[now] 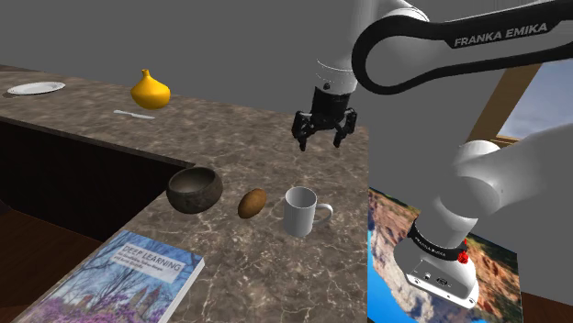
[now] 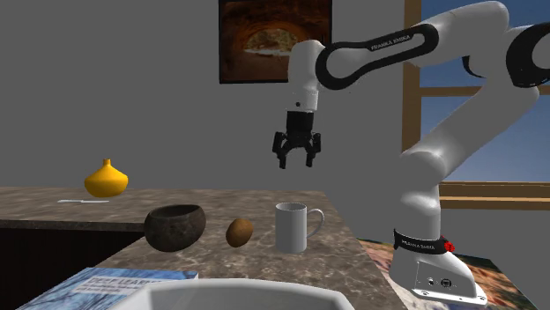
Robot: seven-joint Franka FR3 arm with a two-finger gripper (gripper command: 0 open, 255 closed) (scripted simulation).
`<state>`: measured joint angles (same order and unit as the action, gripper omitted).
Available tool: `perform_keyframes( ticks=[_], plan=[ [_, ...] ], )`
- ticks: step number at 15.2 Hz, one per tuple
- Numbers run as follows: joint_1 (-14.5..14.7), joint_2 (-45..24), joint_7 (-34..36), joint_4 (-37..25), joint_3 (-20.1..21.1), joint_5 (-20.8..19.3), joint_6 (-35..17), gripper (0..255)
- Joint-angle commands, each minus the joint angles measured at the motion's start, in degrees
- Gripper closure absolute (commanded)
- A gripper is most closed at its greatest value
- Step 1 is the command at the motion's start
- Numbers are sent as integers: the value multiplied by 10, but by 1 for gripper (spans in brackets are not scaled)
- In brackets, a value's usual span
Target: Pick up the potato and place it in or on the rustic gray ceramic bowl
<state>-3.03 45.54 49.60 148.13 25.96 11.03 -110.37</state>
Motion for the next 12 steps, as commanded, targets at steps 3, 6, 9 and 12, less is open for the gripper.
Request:
perform_keyframes(
  ticks=[3,6,9,12],
  plan=[
    [-30,-63,129,-17,92,19,-55,0],
    [-70,-123,226,-45,165,13,-91,0],
    [-129,-194,332,-84,246,-15,-123,0],
    [-213,-279,455,-132,347,-78,-146,0]
  ],
)
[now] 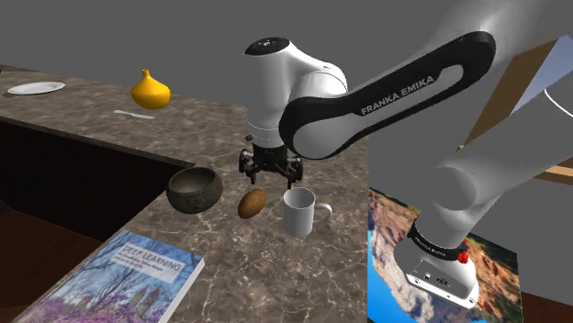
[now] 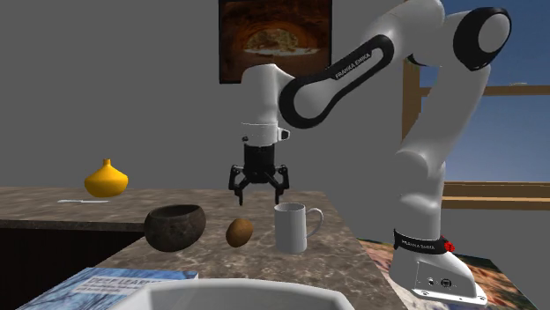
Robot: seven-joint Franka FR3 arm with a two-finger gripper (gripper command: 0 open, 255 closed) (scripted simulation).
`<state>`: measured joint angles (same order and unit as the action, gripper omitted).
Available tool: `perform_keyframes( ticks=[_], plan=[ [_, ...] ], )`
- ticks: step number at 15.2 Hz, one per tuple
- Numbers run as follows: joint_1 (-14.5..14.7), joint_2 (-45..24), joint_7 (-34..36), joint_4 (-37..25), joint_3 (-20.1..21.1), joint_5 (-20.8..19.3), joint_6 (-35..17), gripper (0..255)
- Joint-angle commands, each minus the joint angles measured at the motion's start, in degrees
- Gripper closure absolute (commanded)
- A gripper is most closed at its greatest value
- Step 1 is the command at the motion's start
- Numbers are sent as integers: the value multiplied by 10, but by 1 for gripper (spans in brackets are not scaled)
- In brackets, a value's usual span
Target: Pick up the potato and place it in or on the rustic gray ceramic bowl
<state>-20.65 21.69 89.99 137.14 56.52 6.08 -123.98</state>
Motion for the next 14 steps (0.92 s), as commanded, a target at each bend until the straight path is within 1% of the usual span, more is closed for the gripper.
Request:
perform_keyframes(
  ticks=[1,2,3,4,7,10,11,14],
  plan=[
    [-73,-76,101,-40,83,-63,-15,0],
    [-116,-122,160,-60,132,-112,-16,0],
    [-168,-194,243,-83,194,-195,-8,0],
    [-170,-219,268,-89,200,-223,-3,0],
    [-158,-266,310,-81,190,-282,-11,0],
    [-133,-301,341,-75,162,-327,-21,0],
    [-122,-318,356,-72,150,-349,-25,0],
    [-120,-317,355,-72,147,-348,-26,0]
  ],
)
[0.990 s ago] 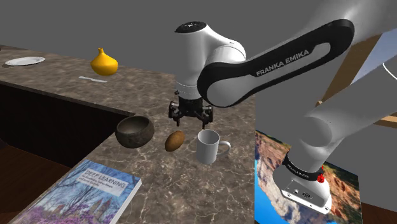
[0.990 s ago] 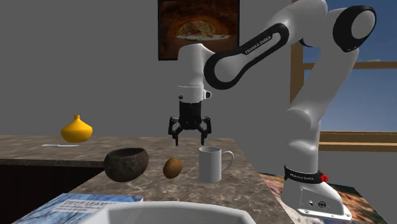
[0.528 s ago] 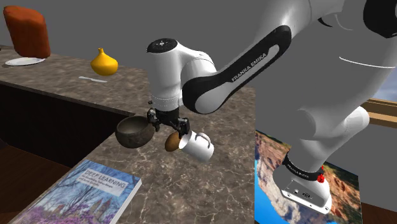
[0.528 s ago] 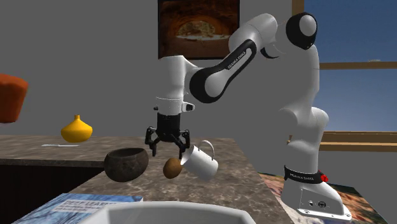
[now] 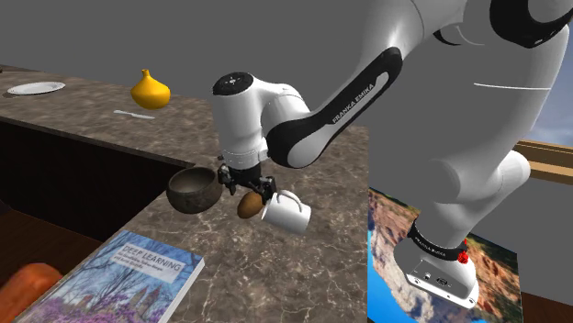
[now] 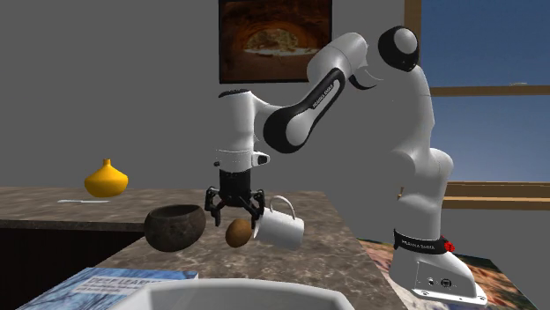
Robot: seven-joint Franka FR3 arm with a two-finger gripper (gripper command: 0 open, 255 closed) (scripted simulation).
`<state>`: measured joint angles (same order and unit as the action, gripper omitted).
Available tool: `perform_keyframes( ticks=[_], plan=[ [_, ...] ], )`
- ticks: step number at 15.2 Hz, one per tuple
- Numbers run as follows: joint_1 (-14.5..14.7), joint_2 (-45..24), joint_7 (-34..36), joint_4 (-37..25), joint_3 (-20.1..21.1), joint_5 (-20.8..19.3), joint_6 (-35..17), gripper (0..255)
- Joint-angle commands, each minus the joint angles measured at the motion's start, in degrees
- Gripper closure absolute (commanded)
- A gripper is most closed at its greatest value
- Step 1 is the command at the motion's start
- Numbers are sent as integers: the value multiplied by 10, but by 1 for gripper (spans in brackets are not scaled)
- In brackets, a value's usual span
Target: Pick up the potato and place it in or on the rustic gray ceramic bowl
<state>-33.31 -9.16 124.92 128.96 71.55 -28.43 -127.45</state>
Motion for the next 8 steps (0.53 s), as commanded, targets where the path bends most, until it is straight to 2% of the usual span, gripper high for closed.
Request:
perform_keyframes(
  ticks=[1,5,6,8],
  plan=[
    [7,-9,6,10,-3,-3,9,0],
    [7,-9,6,10,-3,-3,9,0],
    [5,-7,4,13,-3,-2,6,255],
    [13,-21,13,12,-15,-20,4,255]
  ],
)
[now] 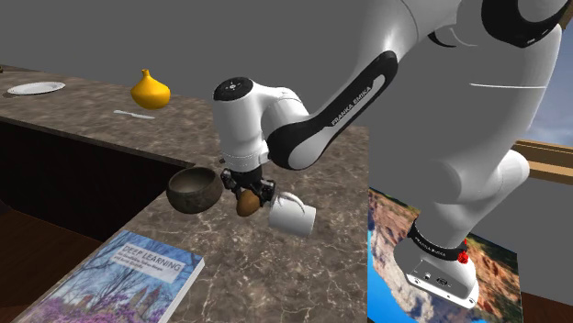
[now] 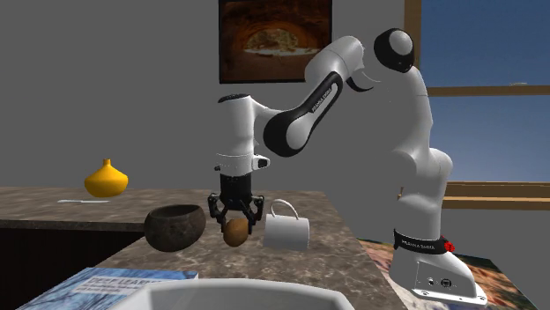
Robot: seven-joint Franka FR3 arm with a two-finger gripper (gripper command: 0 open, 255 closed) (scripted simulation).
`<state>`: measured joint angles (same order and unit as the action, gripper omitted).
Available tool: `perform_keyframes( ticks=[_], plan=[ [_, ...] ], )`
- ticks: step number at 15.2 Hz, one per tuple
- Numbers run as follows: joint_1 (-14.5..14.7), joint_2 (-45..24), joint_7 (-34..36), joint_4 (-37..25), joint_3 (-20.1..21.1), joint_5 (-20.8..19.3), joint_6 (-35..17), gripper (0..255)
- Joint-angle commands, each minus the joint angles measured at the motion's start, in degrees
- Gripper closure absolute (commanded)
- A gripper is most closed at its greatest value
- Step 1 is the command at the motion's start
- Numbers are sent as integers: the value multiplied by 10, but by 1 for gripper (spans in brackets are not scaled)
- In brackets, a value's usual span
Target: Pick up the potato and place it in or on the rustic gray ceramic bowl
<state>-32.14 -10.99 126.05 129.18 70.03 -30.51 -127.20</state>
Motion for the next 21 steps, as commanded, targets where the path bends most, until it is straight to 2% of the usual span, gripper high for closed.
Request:
perform_keyframes(
  ticks=[1,6,7,11,14,17,21],
  plan=[
    [3,-8,2,7,-5,-5,2,255],
    [12,-18,10,4,-13,-16,4,255],
    [-6,9,-5,8,13,17,7,255],
    [-48,61,-55,2,53,82,16,255],
    [-73,116,-108,-3,72,150,21,255],
    [-62,168,-157,-11,53,212,34,255],
    [-35,208,-196,-25,17,258,59,255]
  ],
)
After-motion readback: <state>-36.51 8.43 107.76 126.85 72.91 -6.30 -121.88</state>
